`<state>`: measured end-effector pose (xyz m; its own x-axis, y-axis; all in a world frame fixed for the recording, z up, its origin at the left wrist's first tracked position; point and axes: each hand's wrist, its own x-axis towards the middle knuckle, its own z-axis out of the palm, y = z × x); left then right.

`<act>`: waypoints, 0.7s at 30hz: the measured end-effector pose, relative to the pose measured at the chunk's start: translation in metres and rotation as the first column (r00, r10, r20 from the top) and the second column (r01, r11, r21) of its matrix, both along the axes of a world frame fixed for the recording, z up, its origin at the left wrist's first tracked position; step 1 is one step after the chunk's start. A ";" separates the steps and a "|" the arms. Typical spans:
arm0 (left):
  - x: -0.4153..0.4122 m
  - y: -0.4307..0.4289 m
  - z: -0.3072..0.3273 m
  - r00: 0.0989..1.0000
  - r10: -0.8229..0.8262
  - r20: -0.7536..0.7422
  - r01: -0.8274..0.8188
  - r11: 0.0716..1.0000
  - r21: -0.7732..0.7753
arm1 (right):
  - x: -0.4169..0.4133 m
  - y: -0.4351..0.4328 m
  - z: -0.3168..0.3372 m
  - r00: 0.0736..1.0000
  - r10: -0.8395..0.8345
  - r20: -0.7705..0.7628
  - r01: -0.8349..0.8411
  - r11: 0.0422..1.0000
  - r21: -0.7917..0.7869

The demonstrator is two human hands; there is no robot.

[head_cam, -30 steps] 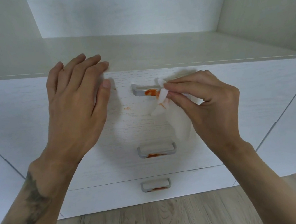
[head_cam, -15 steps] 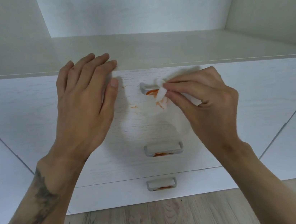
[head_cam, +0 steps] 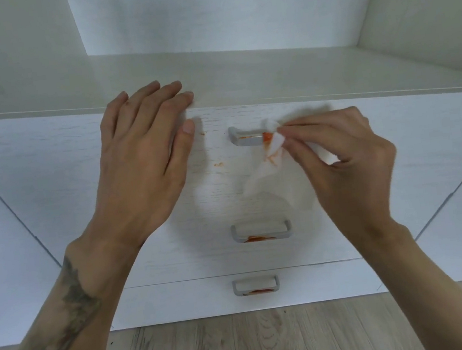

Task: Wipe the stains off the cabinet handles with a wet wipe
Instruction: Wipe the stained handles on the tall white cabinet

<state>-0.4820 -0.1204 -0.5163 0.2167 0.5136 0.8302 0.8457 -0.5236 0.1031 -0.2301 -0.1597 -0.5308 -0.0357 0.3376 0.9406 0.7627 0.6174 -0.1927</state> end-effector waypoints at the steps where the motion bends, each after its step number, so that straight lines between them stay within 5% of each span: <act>1: 0.000 0.000 0.000 1.000 0.002 0.003 -0.002 1.000 -0.001 | 0.004 -0.004 0.000 0.999 -0.012 -0.032 0.011 0.999 -0.030; 7: 0.003 0.000 0.000 1.000 0.006 0.022 -0.006 1.000 -0.010 | 0.000 -0.027 0.010 0.902 0.133 -0.410 -0.203 0.970 -0.133; 12: 0.003 -0.001 0.001 1.000 0.007 0.019 -0.006 1.000 -0.009 | -0.022 -0.033 0.025 0.832 0.260 -0.489 -0.349 0.932 -0.098; 15: 0.002 -0.002 0.001 1.000 0.007 0.021 -0.007 1.000 -0.010 | -0.035 -0.026 0.027 0.845 0.286 -0.452 -0.372 0.922 -0.112; 21: 0.001 -0.002 0.002 1.000 0.001 0.012 -0.001 1.000 -0.010 | -0.031 -0.010 0.017 0.986 0.096 -0.135 -0.120 0.976 -0.182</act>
<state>-0.4812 -0.1221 -0.5145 0.2062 0.5217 0.8278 0.8448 -0.5218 0.1184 -0.2614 -0.1696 -0.5140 0.0319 0.5103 0.8594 0.6560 0.6381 -0.4032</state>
